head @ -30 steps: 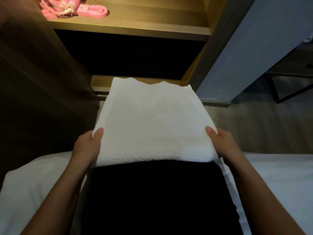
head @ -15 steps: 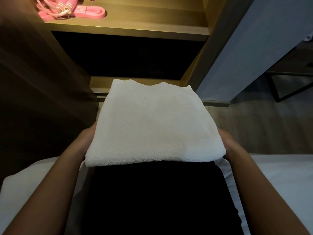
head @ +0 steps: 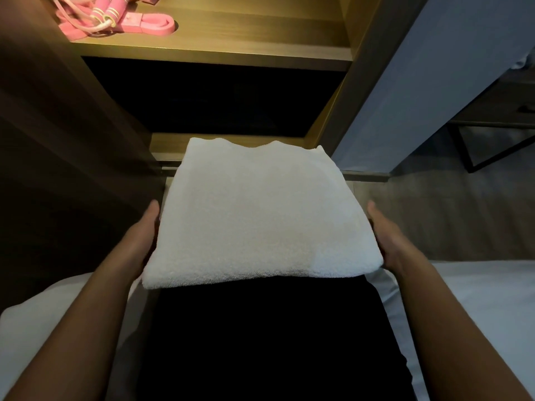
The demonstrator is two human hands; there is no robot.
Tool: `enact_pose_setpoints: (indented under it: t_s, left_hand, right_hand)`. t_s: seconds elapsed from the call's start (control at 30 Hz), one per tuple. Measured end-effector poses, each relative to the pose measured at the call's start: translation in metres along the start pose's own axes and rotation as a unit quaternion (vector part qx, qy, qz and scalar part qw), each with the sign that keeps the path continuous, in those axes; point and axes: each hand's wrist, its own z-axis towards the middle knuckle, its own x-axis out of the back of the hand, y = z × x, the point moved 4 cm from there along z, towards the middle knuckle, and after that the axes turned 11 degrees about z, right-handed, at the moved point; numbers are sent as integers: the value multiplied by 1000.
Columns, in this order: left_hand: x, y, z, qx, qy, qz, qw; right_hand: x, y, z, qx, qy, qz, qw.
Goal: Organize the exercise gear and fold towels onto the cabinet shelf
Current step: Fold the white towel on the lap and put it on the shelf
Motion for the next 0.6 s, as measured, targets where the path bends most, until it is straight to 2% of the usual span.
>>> enact_pose_setpoints:
  t_s: [0.07, 0.13, 0.2, 0.23, 0.4, 0.5, 0.6]
  left_hand:
    - [-2, 6, 1, 1, -18, 18, 1000]
    - [-9, 14, 1, -24, -4, 71, 997]
    - [-12, 12, 3, -64, 34, 134, 988]
    - [-12, 9, 3, -78, 50, 140, 986]
    - [-11, -20, 10, -15, 21, 120, 992]
    - [-8, -20, 8, -11, -14, 117, 993]
    - [-9, 2, 17, -11, 31, 92, 995]
  right_hand:
    - [-5, -7, -4, -11, -36, 58, 998]
    - [-14, -13, -4, 16, -45, -21, 999]
    - [-20, -14, -3, 60, -5, -130, 990]
    - [-19, -12, -1, 69, 10, -149, 986]
    - [-8, 14, 1, 39, 5, -140, 989]
    - [-6, 11, -1, 26, -6, -142, 990]
    - [-14, -8, 3, 53, -20, -103, 993]
